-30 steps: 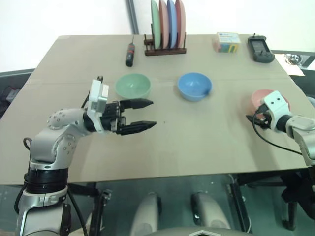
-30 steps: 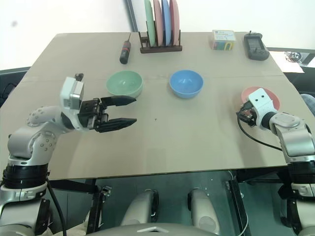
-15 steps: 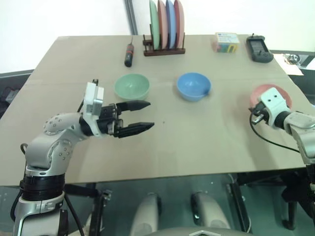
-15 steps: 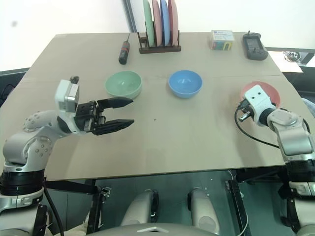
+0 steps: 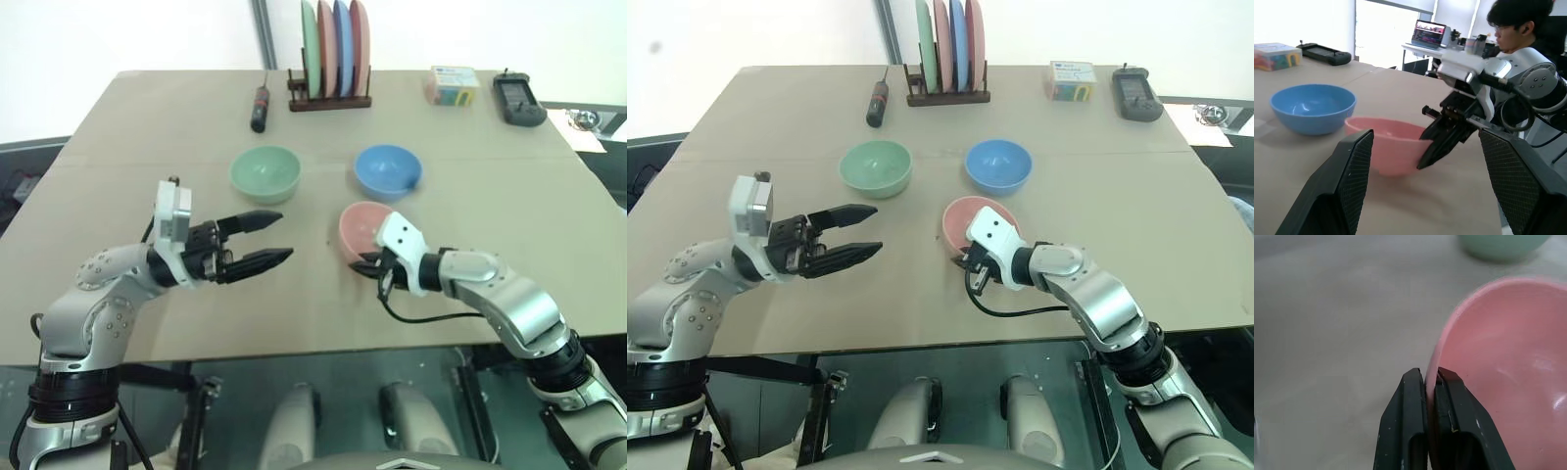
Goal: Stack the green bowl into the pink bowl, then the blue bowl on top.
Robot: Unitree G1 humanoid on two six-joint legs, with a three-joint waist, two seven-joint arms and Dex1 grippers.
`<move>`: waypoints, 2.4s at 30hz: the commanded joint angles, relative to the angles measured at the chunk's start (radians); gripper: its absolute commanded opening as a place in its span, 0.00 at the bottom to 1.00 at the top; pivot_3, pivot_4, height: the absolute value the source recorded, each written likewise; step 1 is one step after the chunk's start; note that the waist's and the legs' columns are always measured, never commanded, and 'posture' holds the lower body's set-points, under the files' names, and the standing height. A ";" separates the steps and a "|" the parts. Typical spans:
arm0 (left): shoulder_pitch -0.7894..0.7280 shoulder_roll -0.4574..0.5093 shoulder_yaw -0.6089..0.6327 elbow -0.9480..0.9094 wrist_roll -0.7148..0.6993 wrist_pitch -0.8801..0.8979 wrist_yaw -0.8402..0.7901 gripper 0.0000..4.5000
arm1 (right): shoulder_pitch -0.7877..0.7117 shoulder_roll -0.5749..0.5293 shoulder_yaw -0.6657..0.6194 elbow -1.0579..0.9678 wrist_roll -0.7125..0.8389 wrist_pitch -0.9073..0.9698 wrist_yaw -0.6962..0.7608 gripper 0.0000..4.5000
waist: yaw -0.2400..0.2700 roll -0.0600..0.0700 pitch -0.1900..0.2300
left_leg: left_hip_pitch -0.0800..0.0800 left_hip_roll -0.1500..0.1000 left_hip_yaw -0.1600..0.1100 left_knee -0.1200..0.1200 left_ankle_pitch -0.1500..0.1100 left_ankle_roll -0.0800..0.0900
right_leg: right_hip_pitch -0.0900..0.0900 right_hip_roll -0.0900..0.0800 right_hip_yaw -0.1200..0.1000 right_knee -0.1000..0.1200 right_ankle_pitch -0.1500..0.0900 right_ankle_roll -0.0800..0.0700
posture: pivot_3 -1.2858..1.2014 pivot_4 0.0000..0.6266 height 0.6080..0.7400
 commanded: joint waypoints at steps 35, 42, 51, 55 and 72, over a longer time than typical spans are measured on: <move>-0.756 -0.064 -0.854 0.373 1.051 0.438 0.558 0.01 | 0.094 -0.081 -0.383 -0.330 0.138 -0.198 -0.075 1.00 | -0.001 -0.002 0.002 | -0.004 -0.001 -0.002 -0.001 0.000 0.000 | -0.004 0.001 -0.001 0.001 0.002 0.004 | 0.52 0.24 1.00; -0.715 -0.043 -0.764 0.284 1.019 0.395 0.499 0.01 | 0.115 -0.106 -0.403 -0.320 0.136 -0.216 -0.072 1.00 | -0.001 -0.002 0.002 | -0.005 -0.001 -0.002 -0.001 0.000 0.000 | -0.004 0.001 -0.001 0.001 0.002 0.004 | 0.52 0.24 1.00; -0.477 0.081 -0.520 -0.098 0.598 -0.131 -0.042 0.01 | 0.446 -0.133 -0.712 -0.404 0.264 -0.426 0.072 1.00 | 0.015 -0.001 0.002 | -0.009 -0.002 -0.002 -0.001 0.000 0.000 | -0.007 -0.001 -0.002 0.000 0.002 0.004 | 0.52 0.24 1.00; -0.505 0.044 -0.542 -0.036 0.597 -0.232 -0.086 0.01 | 0.718 -0.108 -0.903 -0.482 0.319 -0.500 0.121 1.00 | 0.031 -0.001 0.002 | -0.009 -0.002 -0.003 0.002 0.000 0.000 | -0.006 -0.002 -0.003 0.001 0.002 0.004 | 0.52 0.24 1.00; -0.677 -0.119 -0.596 0.224 0.580 -0.326 -0.298 0.79 | 1.118 -0.061 -1.039 -0.656 0.356 -0.590 0.062 1.00 | 0.021 0.001 0.000 | 0.002 -0.001 -0.001 0.005 0.000 0.000 | 0.005 0.000 0.001 0.000 -0.003 0.004 | 0.52 0.24 1.00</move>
